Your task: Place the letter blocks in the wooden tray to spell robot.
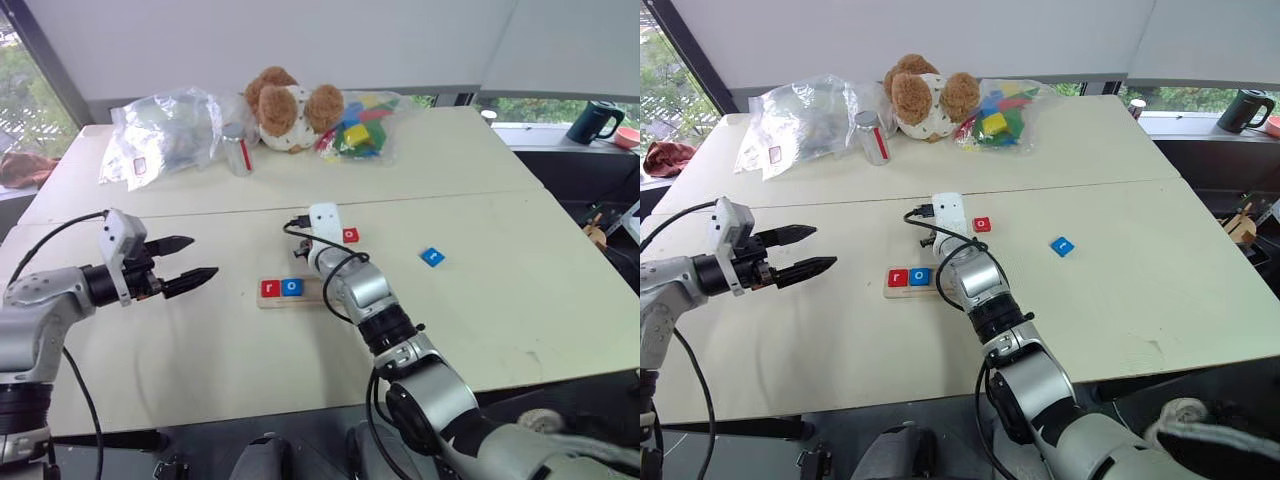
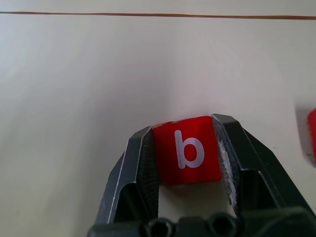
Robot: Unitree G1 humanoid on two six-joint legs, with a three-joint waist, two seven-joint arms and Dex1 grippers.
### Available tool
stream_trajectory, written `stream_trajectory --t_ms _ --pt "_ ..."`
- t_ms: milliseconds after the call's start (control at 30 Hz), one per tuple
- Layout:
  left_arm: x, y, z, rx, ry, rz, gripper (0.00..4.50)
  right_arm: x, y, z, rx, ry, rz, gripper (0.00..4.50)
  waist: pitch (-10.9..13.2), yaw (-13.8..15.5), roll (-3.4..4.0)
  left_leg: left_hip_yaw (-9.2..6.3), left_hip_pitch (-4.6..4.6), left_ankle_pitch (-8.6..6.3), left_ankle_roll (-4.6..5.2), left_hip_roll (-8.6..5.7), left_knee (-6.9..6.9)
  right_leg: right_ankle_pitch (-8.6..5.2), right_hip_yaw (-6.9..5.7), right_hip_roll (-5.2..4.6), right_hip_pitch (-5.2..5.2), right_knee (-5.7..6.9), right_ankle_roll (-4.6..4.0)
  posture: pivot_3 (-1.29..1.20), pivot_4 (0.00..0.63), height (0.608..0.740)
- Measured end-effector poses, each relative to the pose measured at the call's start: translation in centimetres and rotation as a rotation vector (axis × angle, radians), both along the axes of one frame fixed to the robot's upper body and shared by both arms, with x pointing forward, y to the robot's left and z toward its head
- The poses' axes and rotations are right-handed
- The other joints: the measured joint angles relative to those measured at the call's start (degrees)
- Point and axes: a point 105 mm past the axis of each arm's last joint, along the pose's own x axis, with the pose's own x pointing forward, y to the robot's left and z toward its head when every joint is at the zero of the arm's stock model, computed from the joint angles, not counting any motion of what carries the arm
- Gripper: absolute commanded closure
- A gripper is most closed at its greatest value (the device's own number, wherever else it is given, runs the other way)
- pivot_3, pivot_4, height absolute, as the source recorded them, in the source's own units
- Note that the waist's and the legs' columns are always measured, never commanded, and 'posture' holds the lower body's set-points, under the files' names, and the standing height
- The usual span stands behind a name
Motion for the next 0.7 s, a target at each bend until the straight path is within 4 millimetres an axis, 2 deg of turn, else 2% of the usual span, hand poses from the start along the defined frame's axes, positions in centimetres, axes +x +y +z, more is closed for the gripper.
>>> stream_trajectory --t_ms 67,133,200,267,367,500,567,700 --pt "-0.1 -0.9 0.1 0.01 0.004 -0.041 0.0 -0.2 -0.5 0.8 0.014 -0.02 0.028 3.27 0.0 0.0 0.01 -0.01 -0.15 0.0 0.0 0.0 0.0 0.0 0.0 0.0 -0.08 0.02 0.0 0.0 0.15 0.74" --pt "-0.6 -2.4 0.2 0.022 0.01 -0.118 0.0 -0.5 -1.7 3.3 0.044 -0.068 0.061 3.27 0.0 0.3 0.01 -0.04 -0.51 0.01 -0.01 -0.01 0.1 0.0 -0.01 0.0 -0.35 0.03 0.0 0.0 0.15 0.74" --pt "-1.3 -4.0 0.2 0.04 0.025 -0.198 0.0 -1.3 -4.3 5.9 0.063 -0.127 0.072 3.27 0.0 0.9 0.0 -0.08 -0.56 -0.03 0.06 -0.02 0.11 0.0 -0.01 -0.01 -0.38 0.02 0.01 0.0 0.15 0.74" --pt "-1.8 -5.6 0.3 0.062 0.031 -0.277 0.0 -2.8 -7.7 7.3 0.067 -0.153 0.049 3.27 0.0 1.6 -0.01 -0.14 -0.58 -0.08 0.13 -0.03 0.07 0.0 -0.01 -0.01 -0.37 -0.01 0.01 0.0 0.15 0.74" --pt "-2.2 -7.3 1.0 0.086 0.024 -0.362 0.0 -5.9 -11.0 5.8 0.086 -0.076 0.002 3.27 0.0 1.9 -0.02 -0.11 -0.59 -0.14 0.24 -0.04 0.06 0.0 0.01 0.0 -0.35 -0.09 0.01 0.0 0.15 0.74" --pt "-2.2 -8.6 1.8 0.096 0.013 -0.437 0.0 -10.2 -13.9 2.8 0.1 0.042 -0.097 3.27 0.0 1.6 -0.01 -0.03 -0.53 -0.24 0.45 -0.03 0.08 0.0 0.04 0.04 -0.34 -0.1 0.01 0.0 0.15 0.74" --pt "-2.1 -8.8 1.4 0.091 0.033 -0.448 0.0 -11.7 -15.5 1.4 0.088 0.085 -0.17 3.27 0.0 1.4 -0.01 0.02 -0.47 -0.23 0.43 -0.03 0.13 0.0 0.1 0.08 -0.32 -0.11 0.0 0.0 0.15 0.74" --pt "-1.6 -8.7 -0.1 0.122 0.072 -0.453 0.0 -12.9 -17.1 -0.1 0.087 0.106 -0.276 3.27 0.0 1.5 -0.01 0.04 -0.28 -0.14 0.34 0.01 0.16 -0.01 0.14 0.2 -0.17 -0.09 -0.01 0.0 0.15 0.74"
